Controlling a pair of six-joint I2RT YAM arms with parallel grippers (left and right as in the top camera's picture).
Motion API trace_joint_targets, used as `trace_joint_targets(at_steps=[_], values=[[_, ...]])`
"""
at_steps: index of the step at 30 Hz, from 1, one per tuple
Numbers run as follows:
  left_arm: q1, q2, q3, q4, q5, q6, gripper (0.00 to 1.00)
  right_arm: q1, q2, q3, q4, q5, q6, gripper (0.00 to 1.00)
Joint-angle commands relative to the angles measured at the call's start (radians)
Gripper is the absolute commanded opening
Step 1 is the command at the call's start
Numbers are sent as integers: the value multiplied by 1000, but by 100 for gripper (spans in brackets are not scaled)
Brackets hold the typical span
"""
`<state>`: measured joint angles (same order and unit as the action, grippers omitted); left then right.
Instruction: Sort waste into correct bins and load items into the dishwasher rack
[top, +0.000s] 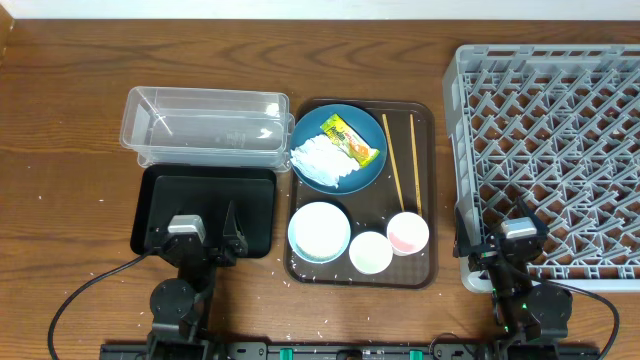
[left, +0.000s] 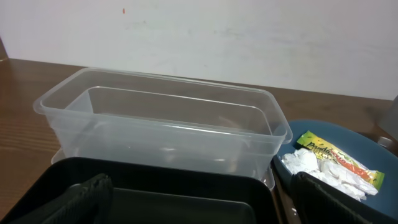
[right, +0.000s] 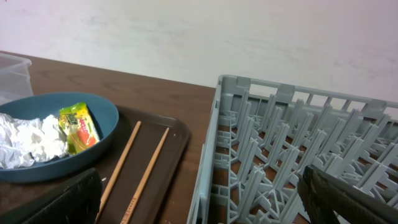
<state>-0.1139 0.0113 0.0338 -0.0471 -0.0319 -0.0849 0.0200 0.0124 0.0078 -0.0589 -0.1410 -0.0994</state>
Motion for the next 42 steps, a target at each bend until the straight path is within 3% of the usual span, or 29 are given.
trace_joint_targets(at_steps=[1,18,21,24,28,31,36,42], values=[[4,-7,-30,-19,-5,-2,94,1,-6,-2,-2,2,-10,99],[4,-7,-30,-19,13,-3,94,0,-6,-2,19,3,-11,99],[4,-6,-29,-18,105,-3,94,0,-6,-2,51,-5,-5,99],[4,-6,-29,-1,272,-5,94,0,-6,-2,55,-143,90,99],[4,-6,-28,14,374,-7,94,0,-6,-2,85,-322,178,99],[4,-6,11,34,442,-105,94,0,-6,13,84,-362,258,99],[4,45,150,3,507,-170,94,0,21,160,-50,-360,282,99],[4,302,438,-286,544,-187,94,0,289,420,-322,-357,284,99]])
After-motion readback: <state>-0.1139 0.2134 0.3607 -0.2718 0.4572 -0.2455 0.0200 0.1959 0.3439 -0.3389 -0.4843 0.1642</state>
